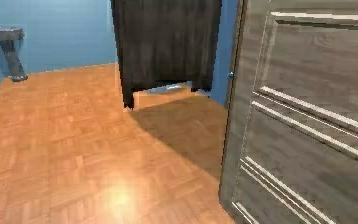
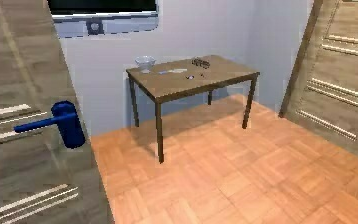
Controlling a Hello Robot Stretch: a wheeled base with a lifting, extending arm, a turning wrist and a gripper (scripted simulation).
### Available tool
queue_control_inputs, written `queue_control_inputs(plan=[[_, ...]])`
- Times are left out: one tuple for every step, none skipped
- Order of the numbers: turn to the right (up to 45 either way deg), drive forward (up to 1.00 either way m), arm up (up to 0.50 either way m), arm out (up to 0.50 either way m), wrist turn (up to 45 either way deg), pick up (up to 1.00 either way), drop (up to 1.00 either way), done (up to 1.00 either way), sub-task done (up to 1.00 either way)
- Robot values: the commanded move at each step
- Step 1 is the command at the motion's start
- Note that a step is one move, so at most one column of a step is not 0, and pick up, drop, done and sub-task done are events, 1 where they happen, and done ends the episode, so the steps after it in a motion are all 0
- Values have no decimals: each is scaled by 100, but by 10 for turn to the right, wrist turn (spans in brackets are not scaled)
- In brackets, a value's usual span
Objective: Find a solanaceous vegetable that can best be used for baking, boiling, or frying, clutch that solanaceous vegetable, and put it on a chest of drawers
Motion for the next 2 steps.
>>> queue_control_inputs(plan=[[-450,0,0,0,0,0,0,0,0],[-450,0,0,0,0,0,0,0,0]])
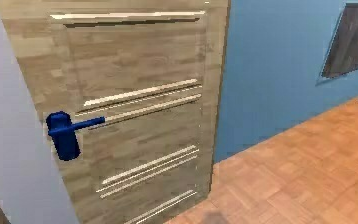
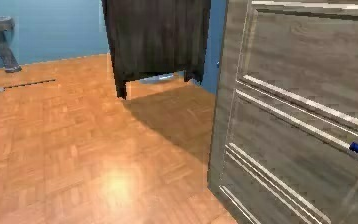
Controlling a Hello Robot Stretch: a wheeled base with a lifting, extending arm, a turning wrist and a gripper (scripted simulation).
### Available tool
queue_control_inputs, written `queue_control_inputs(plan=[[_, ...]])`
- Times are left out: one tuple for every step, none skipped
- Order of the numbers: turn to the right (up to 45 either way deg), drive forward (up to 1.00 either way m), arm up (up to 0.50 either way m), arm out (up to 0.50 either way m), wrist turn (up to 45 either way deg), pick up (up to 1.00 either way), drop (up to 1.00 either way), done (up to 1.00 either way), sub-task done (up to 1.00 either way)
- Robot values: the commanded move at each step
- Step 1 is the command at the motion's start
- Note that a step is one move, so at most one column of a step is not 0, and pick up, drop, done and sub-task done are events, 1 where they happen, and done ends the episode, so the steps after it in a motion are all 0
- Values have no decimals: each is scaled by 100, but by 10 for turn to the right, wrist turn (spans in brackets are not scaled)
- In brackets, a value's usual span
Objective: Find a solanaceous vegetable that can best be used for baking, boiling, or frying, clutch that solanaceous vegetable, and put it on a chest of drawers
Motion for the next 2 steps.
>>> queue_control_inputs(plan=[[-450,0,0,0,0,0,0,0,0],[-300,0,0,0,0,0,0,0,0]])
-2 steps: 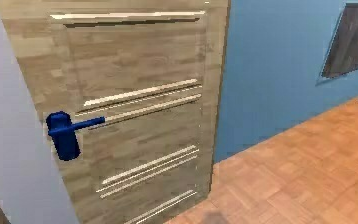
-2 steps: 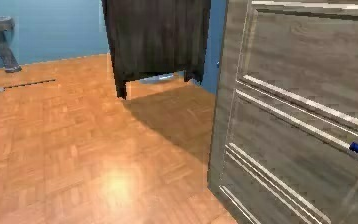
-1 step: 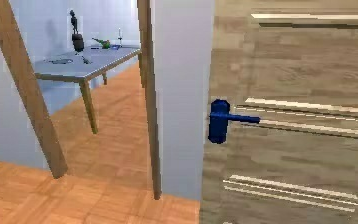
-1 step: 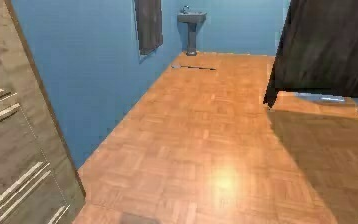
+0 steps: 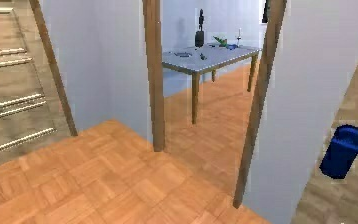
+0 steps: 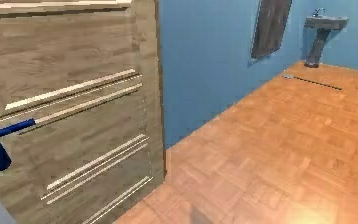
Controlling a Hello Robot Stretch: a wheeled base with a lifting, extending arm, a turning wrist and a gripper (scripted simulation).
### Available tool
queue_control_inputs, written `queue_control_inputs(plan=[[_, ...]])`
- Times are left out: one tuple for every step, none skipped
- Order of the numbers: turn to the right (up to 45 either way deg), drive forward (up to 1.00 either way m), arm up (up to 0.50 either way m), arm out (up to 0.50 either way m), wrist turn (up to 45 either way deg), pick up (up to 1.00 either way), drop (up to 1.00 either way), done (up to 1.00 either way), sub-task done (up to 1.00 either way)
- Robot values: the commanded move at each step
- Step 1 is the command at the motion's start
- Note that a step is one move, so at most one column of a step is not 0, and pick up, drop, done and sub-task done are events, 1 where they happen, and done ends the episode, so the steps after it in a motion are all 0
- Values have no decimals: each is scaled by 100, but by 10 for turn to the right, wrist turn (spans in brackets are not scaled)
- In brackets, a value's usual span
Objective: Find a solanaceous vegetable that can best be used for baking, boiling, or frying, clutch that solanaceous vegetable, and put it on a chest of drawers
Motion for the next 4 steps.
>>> queue_control_inputs(plan=[[0,100,0,0,0,0,0,0,0],[-30,0,0,0,0,0,0,0,0],[0,45,0,0,0,0,0,0,0],[420,0,0,0,0,0,0,0,0]])
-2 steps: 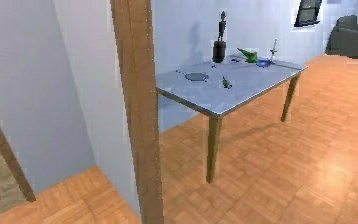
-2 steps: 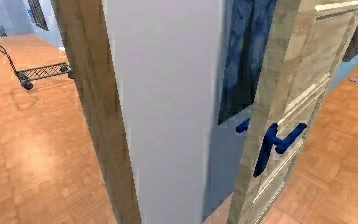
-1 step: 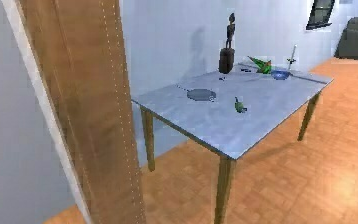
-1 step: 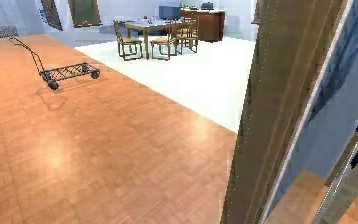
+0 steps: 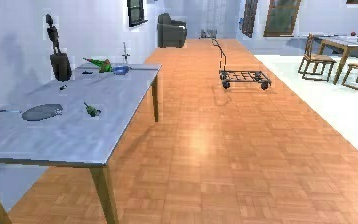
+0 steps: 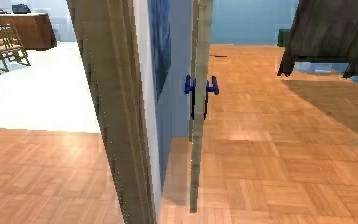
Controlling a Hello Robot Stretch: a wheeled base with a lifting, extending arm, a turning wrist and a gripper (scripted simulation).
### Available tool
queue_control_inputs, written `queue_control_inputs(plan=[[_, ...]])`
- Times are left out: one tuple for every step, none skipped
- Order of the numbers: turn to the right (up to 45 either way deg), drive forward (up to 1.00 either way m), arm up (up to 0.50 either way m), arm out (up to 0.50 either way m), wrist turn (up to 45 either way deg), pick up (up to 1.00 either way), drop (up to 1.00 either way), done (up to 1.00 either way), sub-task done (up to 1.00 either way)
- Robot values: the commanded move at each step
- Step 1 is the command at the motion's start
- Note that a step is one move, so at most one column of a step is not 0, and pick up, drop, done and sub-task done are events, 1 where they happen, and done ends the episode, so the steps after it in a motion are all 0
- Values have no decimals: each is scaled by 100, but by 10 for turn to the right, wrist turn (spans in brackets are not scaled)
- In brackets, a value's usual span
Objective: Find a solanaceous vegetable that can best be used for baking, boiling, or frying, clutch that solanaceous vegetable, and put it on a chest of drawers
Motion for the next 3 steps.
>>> queue_control_inputs(plan=[[0,45,0,0,0,0,0,0,0],[30,0,0,0,0,0,0,0,0],[0,100,0,0,0,0,0,0,0]])
